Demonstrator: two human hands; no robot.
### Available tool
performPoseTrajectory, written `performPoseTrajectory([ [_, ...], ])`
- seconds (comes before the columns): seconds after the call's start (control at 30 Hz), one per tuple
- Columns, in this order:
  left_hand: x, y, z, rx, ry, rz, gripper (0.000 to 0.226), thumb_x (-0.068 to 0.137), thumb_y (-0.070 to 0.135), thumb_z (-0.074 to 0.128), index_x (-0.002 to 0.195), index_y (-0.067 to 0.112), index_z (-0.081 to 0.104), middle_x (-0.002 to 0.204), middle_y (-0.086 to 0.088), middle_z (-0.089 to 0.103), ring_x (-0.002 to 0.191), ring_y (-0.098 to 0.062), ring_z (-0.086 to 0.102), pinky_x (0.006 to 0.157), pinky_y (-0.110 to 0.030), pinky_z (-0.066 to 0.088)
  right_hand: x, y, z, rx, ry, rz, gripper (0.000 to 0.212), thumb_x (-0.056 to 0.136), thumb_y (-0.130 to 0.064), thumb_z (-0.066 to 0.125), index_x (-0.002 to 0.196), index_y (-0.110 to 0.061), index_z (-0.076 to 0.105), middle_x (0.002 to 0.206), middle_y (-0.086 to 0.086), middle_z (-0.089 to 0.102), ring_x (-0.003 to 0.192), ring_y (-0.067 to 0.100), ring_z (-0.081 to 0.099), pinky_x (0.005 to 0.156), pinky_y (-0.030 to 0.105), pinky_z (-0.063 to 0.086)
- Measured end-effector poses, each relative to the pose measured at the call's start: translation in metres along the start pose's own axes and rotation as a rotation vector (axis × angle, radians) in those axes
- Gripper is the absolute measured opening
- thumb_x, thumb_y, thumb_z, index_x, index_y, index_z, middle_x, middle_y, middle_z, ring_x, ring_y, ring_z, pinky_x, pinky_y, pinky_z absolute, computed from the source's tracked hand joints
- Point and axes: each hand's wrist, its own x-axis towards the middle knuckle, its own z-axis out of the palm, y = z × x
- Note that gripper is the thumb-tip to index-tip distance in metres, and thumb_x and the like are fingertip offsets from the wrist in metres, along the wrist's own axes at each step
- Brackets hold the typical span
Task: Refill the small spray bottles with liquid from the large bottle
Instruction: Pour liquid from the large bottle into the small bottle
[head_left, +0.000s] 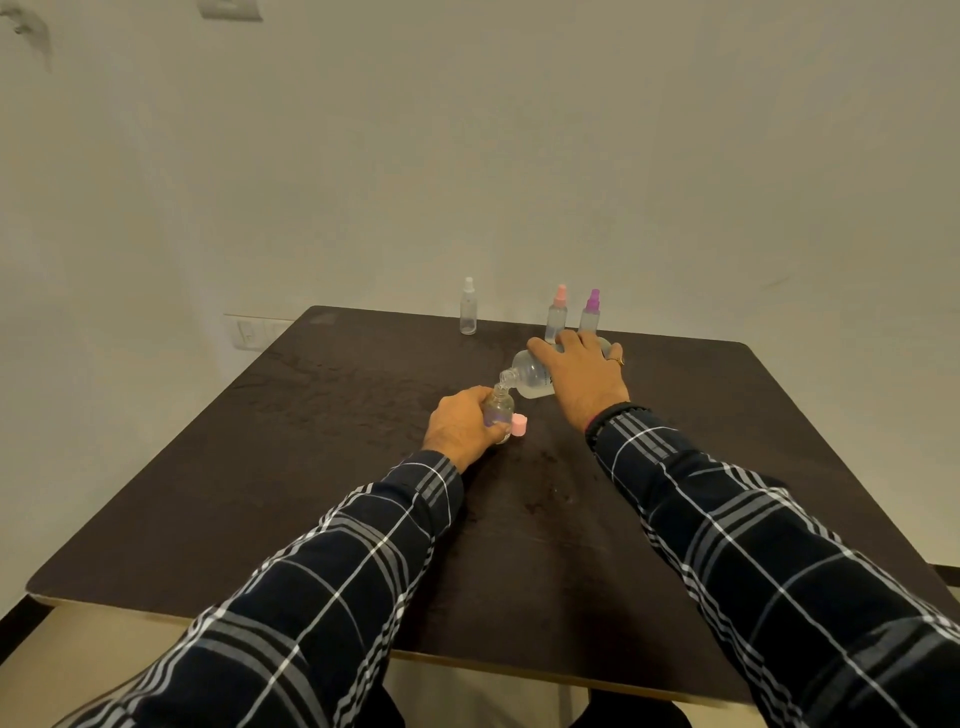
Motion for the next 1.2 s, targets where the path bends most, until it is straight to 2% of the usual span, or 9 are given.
performPoseTrajectory([
  [1.2, 0.0012, -0.0024, 0.0009, 0.000, 0.004, 0.018, 0.056, 0.084, 0.032, 0.079, 0.135, 0.020, 0.059, 0.122, -0.003, 0.068, 0.111, -0.022, 0.065, 0.101, -0.043, 0.052, -0.0007, 0.0005, -0.0011, -0.018, 0.004, -0.006, 0.066, 0.090, -0.014, 0.068, 0.143, -0.033, 0.033, 0.139, 0.012, 0.041, 0.135, 0.035, 0.033, 0.107, 0.069, 0.030],
])
